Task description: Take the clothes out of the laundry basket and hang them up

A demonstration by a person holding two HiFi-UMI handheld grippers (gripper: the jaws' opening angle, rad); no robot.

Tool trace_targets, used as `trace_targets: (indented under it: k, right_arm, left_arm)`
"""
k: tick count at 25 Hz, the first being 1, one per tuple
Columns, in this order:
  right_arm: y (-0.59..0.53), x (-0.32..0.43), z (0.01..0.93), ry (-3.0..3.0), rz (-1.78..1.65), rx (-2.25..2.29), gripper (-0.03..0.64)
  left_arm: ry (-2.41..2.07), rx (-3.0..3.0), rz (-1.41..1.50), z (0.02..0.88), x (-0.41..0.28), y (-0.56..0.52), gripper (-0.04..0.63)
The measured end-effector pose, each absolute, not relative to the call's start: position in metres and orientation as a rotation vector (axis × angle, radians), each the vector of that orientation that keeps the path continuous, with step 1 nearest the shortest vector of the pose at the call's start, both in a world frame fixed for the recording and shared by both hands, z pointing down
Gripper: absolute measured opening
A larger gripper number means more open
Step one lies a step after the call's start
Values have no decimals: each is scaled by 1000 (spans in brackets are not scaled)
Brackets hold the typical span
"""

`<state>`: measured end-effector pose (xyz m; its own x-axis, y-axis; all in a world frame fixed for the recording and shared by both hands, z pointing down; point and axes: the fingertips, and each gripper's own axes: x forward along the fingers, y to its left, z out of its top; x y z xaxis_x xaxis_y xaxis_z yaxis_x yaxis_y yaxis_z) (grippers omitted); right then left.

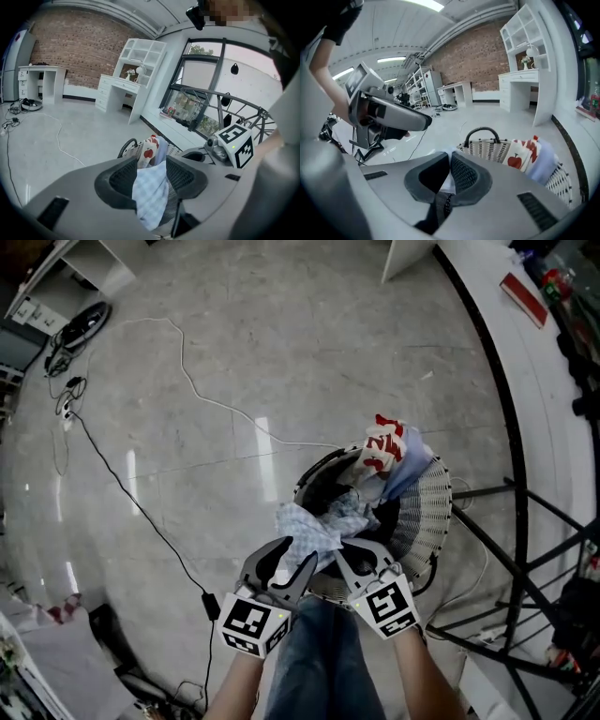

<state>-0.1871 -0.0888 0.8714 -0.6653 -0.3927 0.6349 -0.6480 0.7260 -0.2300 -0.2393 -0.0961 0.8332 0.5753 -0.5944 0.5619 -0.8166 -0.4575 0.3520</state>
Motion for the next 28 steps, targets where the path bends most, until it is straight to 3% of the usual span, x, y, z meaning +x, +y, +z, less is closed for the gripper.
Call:
trace_targets:
  k: [14,28]
  right_arm:
    - [-101,-84,659,-2408,556,1254,10]
    - [-70,40,415,-2345,339,1730,11]
  left_arm:
    - [-1005,2376,508,691,-201,-77,201]
    - [-448,2844,476,521,-49,-74,235]
